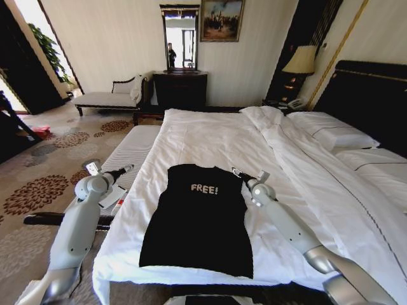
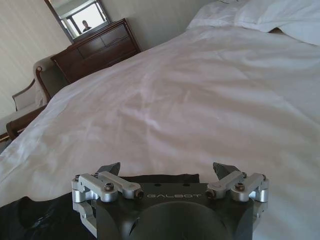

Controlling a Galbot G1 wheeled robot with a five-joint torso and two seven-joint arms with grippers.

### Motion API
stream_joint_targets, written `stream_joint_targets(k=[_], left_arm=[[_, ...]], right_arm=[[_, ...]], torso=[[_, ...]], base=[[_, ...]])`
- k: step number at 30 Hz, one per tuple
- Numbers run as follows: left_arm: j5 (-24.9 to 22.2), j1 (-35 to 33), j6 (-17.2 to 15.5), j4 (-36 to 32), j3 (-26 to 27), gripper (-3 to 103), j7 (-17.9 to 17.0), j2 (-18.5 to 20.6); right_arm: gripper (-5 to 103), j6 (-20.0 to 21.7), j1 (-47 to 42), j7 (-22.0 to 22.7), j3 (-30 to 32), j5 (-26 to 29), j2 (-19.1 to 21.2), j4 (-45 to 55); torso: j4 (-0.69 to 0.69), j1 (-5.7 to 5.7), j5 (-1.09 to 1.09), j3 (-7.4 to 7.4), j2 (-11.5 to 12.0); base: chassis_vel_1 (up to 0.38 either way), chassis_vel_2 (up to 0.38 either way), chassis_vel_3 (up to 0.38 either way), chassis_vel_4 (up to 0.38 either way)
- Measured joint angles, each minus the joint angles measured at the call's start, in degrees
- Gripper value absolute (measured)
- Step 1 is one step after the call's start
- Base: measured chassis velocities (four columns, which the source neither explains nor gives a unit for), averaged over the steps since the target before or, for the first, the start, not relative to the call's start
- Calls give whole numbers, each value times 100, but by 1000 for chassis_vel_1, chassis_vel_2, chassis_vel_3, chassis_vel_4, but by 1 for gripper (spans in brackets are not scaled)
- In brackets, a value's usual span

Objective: Fold the clothes on the bed.

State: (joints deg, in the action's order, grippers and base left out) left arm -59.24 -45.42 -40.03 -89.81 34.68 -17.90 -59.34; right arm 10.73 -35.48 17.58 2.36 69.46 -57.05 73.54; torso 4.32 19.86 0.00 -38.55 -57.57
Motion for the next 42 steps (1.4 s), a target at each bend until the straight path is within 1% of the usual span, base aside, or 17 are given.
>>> stream_joint_targets(k=[4, 6, 16, 18, 19, 20, 21, 22, 23, 25, 27, 28, 31, 33, 37, 39, 42], left_arm=[[-140, -121, 1, -176, 101, 100, -11, 9], [-272, -208, -5, -318, 164, 100, -23, 56], [-409, -471, -26, -644, 326, 100, -87, 182], [-409, -493, -30, -665, 347, 100, -102, 191], [-409, -493, -30, -665, 347, 100, -102, 191], [-409, -497, -30, -670, 355, 100, -105, 196], [-409, -499, -31, -673, 360, 100, -109, 199], [-409, -501, -31, -676, 365, 100, -115, 199], [-409, -502, -31, -679, 366, 100, -118, 199], [-409, -504, -31, -682, 366, 100, -119, 198], [-396, -504, -31, -682, 366, 100, -120, 180], [-396, -504, -31, -682, 366, 100, -120, 180], [-375, -481, -31, -659, 344, 100, -121, 140], [-369, -472, -31, -648, 336, 100, -121, 130], [-339, -401, -23, -595, 285, 100, -120, 78], [-339, -388, -23, -589, 278, 100, -120, 72], [-364, -314, -21, -545, 216, 100, -118, 59]], right_arm=[[100, 33, 32, -30, 2, -6, -41, -327], [100, 80, 85, -142, 11, 118, -86, -522], [101, 165, 215, -593, 55, 399, -224, -961], [91, 188, 215, -692, 55, 412, -226, -966], [91, 188, 215, -692, 55, 412, -226, -966], [86, 189, 214, -734, 54, 409, -226, -966], [86, 189, 213, -758, 52, 405, -226, -966], [75, 189, 211, -785, 48, 403, -226, -964], [70, 187, 212, -804, 46, 397, -226, -960], [70, 179, 212, -819, 42, 389, -225, -956], [58, 156, 208, -856, 35, 368, -212, -949], [58, 156, 208, -856, 35, 368, -212, -949], [42, 105, 191, -910, 32, 332, -193, -941], [42, 94, 188, -918, 31, 323, -191, -941], [21, 39, 185, -960, 14, 244, -172, -946], [21, 31, 186, -964, 11, 235, -168, -946], [5, -40, 207, -996, -13, 185, -146, -945]], torso=[[0, 0, 2, 0, 0], [0, 1, 1, 0, 0], [-2, 0, 0, 0, 0], [-1, 0, 0, 0, 0], [-1, 0, 0, 0, 0], [-1, 1, 0, 0, 0], [-1, 0, 0, 0, 0], [-1, 0, 1, 0, 0], [-1, 0, 0, 0, 0], [-1, 0, 0, 0, 0], [-2, 0, 0, 0, 0], [-2, 0, 0, 0, 0], [-1, 0, 1, 0, 0], [0, 0, 1, 0, 0], [-1, 0, 0, 0, 0], [-1, 0, 1, 0, 0], [-1, 0, 1, 0, 0]], base=[[0, 0, 0, 0], [0, 0, 0, 0], [0, 0, 0, 0], [0, 0, 0, 0], [0, 0, 0, 0], [0, 0, 0, 0], [0, 0, 0, 0], [0, 0, 0, 0], [0, 0, 0, 0], [0, 0, 0, 0], [0, 0, 0, 0], [0, 0, 0, 0], [0, 0, 0, 0], [0, 0, 0, 0], [0, 0, 0, 0], [0, 0, 0, 0], [0, 0, 0, 0]])
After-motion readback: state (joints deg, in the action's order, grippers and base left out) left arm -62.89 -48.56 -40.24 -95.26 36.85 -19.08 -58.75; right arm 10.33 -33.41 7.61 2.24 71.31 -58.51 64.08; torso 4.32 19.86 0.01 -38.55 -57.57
